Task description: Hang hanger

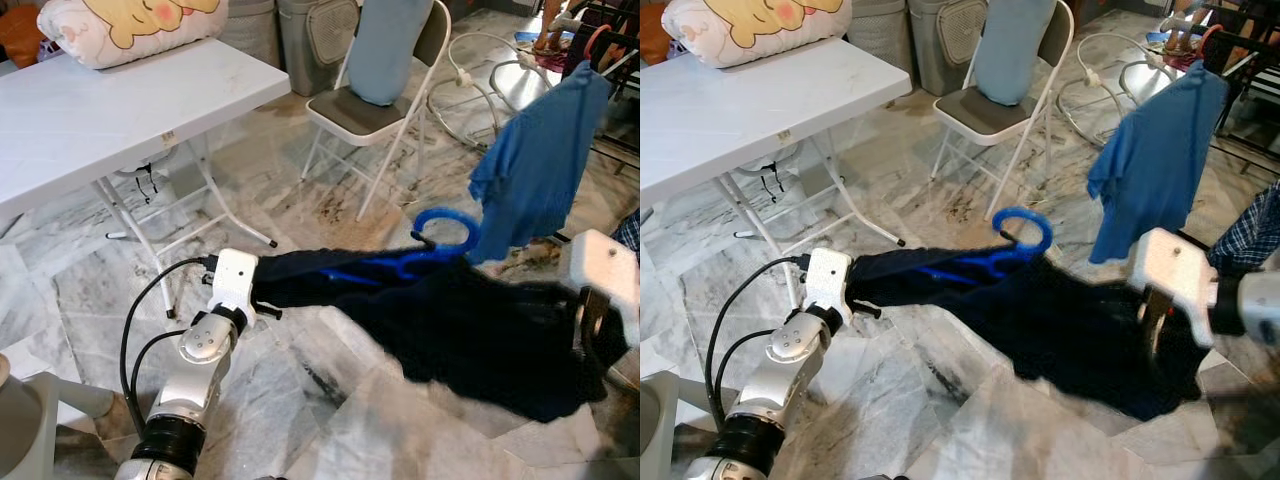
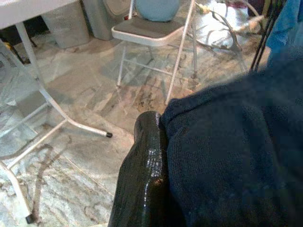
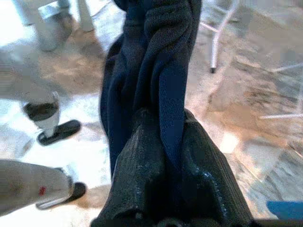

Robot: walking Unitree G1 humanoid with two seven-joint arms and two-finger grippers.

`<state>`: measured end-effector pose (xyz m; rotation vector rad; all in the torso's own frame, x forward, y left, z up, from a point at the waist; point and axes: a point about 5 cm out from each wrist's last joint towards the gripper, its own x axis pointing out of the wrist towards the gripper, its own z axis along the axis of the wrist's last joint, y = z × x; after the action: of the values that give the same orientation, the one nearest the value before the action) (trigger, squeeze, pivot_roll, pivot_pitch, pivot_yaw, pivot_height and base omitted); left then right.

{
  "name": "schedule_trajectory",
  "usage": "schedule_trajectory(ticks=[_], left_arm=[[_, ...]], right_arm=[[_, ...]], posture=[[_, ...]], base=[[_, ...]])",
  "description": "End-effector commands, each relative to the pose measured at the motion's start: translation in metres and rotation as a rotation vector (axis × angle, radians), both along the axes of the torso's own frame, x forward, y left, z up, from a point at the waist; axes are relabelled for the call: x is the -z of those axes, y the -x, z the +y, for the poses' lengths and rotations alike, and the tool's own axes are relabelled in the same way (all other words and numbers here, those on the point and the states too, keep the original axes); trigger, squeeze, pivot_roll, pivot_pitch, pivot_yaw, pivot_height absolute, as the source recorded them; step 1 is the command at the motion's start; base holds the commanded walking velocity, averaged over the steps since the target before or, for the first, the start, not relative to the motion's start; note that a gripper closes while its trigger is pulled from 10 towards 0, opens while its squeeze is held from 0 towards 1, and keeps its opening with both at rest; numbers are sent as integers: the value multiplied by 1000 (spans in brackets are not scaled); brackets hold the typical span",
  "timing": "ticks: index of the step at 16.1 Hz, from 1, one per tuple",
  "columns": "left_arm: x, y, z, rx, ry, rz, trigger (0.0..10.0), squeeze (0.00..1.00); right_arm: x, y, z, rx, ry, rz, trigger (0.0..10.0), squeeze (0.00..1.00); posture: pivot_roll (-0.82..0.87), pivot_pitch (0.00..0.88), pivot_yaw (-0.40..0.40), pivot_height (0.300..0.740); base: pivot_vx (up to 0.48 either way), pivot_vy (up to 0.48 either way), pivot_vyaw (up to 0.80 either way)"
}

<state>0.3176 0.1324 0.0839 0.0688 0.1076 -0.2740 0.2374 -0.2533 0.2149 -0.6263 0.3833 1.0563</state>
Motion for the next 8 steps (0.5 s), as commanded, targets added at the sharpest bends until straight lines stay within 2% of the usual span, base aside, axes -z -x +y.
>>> schedule_trajectory(ticks=[1, 3, 5, 7, 8], left_arm=[[-5, -3, 15, -87, 36, -6, 0, 0], [-10, -8, 21, -117, 75, -8, 0, 0], [-3, -6, 25, -132, 73, 38, 0, 0], [11, -1, 21, -89, 49, 114, 0, 0], [17, 3, 15, -66, 55, 147, 0, 0]], right_arm=[[-4, 5, 2, -52, 41, -16, 10000, 0], [4, 13, 1, -95, 86, 18, 10000, 0], [-2, 17, 4, -118, 64, 17, 10000, 0], [-21, 12, 8, -106, -31, -26, 10000, 0], [-35, 8, 10, -96, -110, -61, 10000, 0]], posture=[[-245, 105, 89, 740], [-245, 105, 89, 740], [-245, 105, 89, 740], [-246, 104, 93, 740], [-246, 104, 93, 740]], base=[[0, 0, 0], [0, 0, 0], [0, 0, 0], [0, 0, 0], [0, 0, 0]])
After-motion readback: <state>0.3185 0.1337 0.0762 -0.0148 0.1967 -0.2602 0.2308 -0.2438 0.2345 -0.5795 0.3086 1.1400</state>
